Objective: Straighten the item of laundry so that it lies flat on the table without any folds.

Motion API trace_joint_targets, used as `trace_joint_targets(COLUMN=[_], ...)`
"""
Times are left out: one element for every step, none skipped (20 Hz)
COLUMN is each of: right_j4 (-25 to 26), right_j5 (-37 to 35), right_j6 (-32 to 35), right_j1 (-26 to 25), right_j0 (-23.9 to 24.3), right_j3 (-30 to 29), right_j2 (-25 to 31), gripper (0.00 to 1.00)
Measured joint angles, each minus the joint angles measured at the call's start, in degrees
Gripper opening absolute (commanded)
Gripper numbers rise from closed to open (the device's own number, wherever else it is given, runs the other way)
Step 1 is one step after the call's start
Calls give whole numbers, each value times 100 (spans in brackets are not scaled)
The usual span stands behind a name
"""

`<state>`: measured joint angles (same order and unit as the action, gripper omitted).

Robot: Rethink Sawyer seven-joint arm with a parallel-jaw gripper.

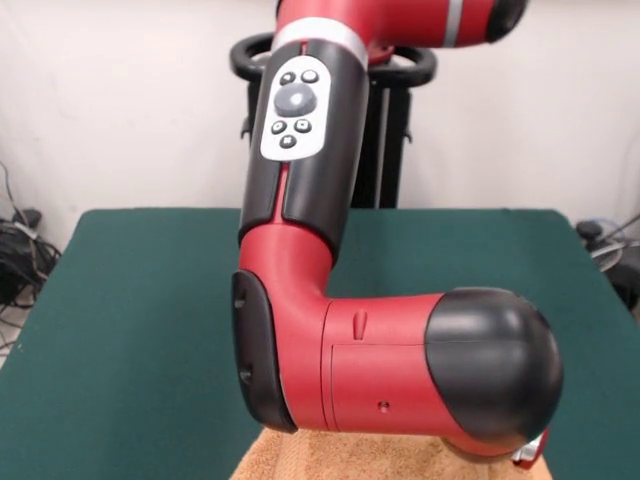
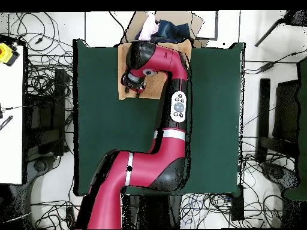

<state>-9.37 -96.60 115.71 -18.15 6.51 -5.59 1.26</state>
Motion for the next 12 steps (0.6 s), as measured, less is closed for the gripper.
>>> trace_joint_targets(right_j4=[1, 5, 29, 74, 104, 134, 177, 242, 291, 357, 374, 381], right_j5=[5, 17, 108, 252, 351, 449, 602, 854, 1073, 1458, 1604, 1681], right_j6=[0, 0, 0, 0, 0, 0, 0, 0, 0, 0, 0, 0], right_j1=[12, 21, 46, 80, 103, 126, 160, 218, 272, 372, 418, 440], right_j0=[0, 0, -5, -14, -21, -27, -37, -53, -65, -85, -93, -96], right_j3=[-1, -1, -1, -2, -2, -2, -2, -4, -7, -20, -26, -29], right_j2=[0, -1, -11, -27, -35, -43, -51, -58, -58, -60, -61, -60], gripper=[100, 100, 100, 100, 100, 100, 100, 100, 100, 100, 100, 100])
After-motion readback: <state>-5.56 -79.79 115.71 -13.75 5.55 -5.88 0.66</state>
